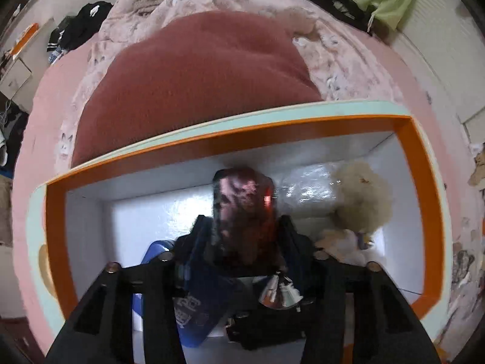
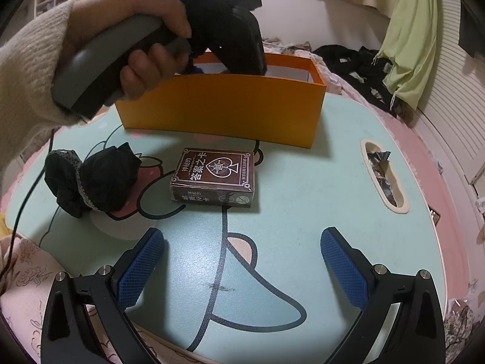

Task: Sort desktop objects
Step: 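Reach into the orange box and grasp the dark red tin with the left gripper, then carry the dark red tin out and set it beside the black cloth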

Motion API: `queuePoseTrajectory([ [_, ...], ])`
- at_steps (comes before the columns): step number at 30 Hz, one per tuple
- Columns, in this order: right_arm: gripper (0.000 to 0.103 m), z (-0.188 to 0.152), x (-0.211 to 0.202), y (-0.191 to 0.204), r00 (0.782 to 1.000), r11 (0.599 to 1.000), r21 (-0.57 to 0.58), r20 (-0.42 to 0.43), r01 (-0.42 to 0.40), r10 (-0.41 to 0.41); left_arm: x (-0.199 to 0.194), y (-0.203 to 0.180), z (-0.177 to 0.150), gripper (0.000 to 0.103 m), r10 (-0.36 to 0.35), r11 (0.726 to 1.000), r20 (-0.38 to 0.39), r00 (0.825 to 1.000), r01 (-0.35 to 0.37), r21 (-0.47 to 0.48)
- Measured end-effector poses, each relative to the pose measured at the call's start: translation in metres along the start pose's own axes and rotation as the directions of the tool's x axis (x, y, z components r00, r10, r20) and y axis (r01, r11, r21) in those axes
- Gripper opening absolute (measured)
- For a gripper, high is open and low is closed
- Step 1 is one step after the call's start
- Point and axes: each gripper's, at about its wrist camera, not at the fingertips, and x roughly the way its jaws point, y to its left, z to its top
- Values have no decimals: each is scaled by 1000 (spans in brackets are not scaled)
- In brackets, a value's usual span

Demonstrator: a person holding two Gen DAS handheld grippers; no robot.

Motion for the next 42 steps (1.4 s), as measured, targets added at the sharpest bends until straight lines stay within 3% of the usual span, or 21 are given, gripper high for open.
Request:
queuePoseTrajectory([
  [4, 103, 0, 0, 0, 1000, 1000, 1, 2, 1, -1, -3, 7, -6, 37, -45, 999, 28, 999, 45, -5],
  [7, 103, 0, 0, 0, 1000, 1000, 1, 2, 1, -1, -18, 23, -12, 37, -138, 990, 96, 986, 141, -25],
  [10, 103, 1, 0, 1, 1000, 1000, 2, 3, 1, -1, -55, 35, -26, 37, -225, 972, 224, 948, 234, -17],
  [12, 103, 0, 0, 2, 1000, 1000, 2, 3, 2, -2, -86, 44, -46, 37, -281, 958, 293, 914, 288, 20],
  [14, 103, 0, 0, 1, 1000, 1000, 2, 3, 2, -2, -113, 51, -70, 37, -329, 943, 330, 884, 325, 71],
  [16, 103, 0, 0, 2, 1000, 1000, 2, 3, 2, -2, -124, 55, -93, 37, -370, 929, 325, 871, 353, 110],
  [21, 103, 0, 0, 3, 1000, 1000, 3, 4, 4, -4, -103, 55, -141, 37, -446, 893, 209, 870, 418, 166],
  [26, 103, -1, 0, 2, 1000, 1000, 4, 5, 4, -4, -69, 51, -152, 38, -435, 898, 173, 884, 411, 159],
  [30, 103, -1, 0, 1, 1000, 1000, 5, 5, 4, -4, -73, 48, -155, 41, -358, 931, 244, 901, 327, 161],
  [31, 103, -1, 0, 2, 1000, 1000, 6, 5, 4, -4, -79, 48, -157, 44, -341, 938, 278, 898, 304, 167],
  [33, 103, -1, 0, 1, 1000, 1000, 6, 5, 4, -4, -94, 52, -165, 67, -307, 949, 355, 883, 256, 183],
  [35, 103, -1, 0, 1, 1000, 1000, 6, 6, 5, -5, -110, 56, -181, 75, -268, 960, 423, 866, 203, 192],
  [39, 103, -1, 0, 2, 1000, 1000, 8, 7, 6, -6, -119, 64, -215, 75, -241, 963, 434, 868, 160, 216],
  [42, 103, -1, 0, 1, 1000, 1000, 8, 7, 6, -6, -112, 65, -241, 75, -230, 960, 407, 884, 137, 245],
])
